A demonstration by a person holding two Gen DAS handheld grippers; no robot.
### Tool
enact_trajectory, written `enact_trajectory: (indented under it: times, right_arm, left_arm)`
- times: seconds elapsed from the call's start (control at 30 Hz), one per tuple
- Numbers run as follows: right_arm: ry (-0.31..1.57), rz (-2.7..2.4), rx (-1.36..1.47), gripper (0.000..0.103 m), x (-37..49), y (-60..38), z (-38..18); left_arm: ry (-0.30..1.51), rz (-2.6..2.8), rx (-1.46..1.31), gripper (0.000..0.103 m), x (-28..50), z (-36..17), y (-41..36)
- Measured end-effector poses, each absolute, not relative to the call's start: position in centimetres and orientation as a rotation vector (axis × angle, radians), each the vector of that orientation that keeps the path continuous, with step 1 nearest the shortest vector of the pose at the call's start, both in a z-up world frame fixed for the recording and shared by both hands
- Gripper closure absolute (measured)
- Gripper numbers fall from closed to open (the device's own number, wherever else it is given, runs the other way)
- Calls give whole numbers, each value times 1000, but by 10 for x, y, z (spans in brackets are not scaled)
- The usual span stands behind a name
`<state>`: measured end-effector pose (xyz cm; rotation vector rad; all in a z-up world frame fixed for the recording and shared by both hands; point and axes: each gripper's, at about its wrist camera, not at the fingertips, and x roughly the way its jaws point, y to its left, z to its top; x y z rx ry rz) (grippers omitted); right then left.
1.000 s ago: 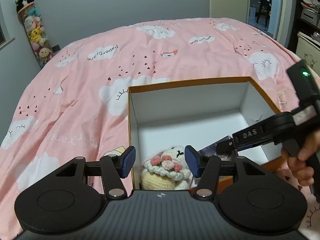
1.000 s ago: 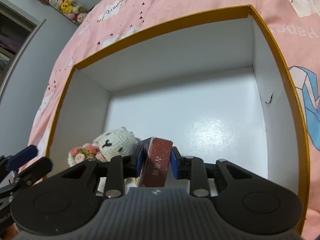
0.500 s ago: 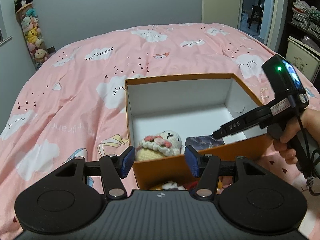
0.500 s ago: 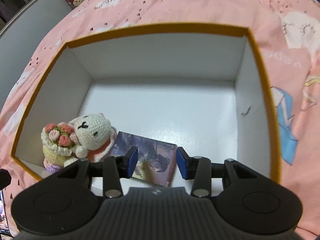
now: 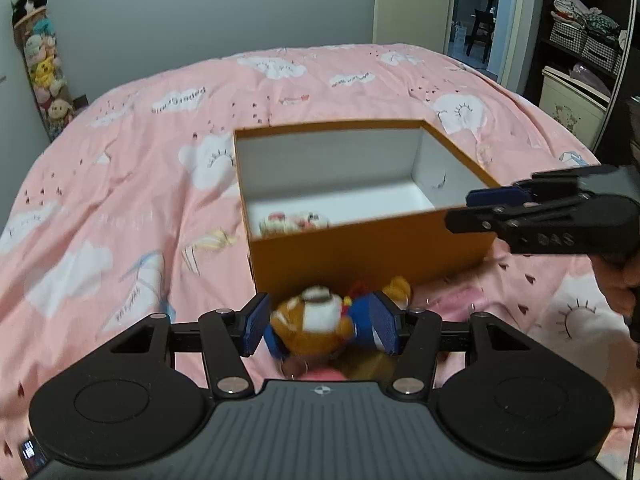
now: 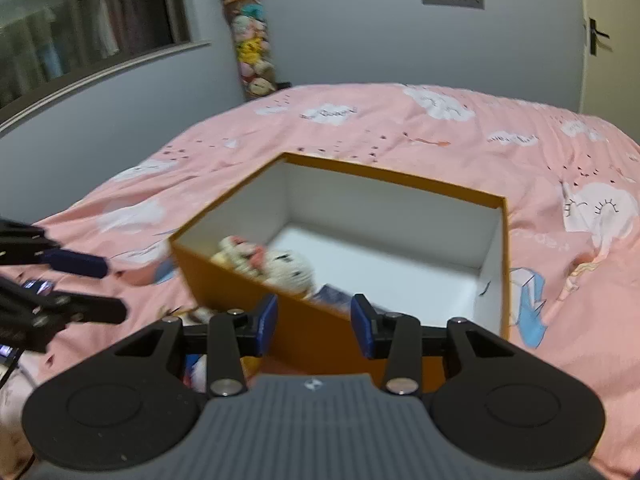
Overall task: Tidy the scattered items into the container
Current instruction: 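Lower the left tool to the plush bear while the right tool grasps the pink bag strap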
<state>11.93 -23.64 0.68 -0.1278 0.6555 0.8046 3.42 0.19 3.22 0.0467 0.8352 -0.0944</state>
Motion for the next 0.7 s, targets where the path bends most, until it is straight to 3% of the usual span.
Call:
enact_trajectory:
  times: [0.47, 0.7]
  right_arm:
    - [786, 683, -149, 58, 68, -255, -41]
    - [871, 716, -218, 58, 58, -268, -50]
  left_arm:
    - [934, -58, -339, 39, 32, -9, 31]
    - [967, -44, -380, 39, 44, -16, 24]
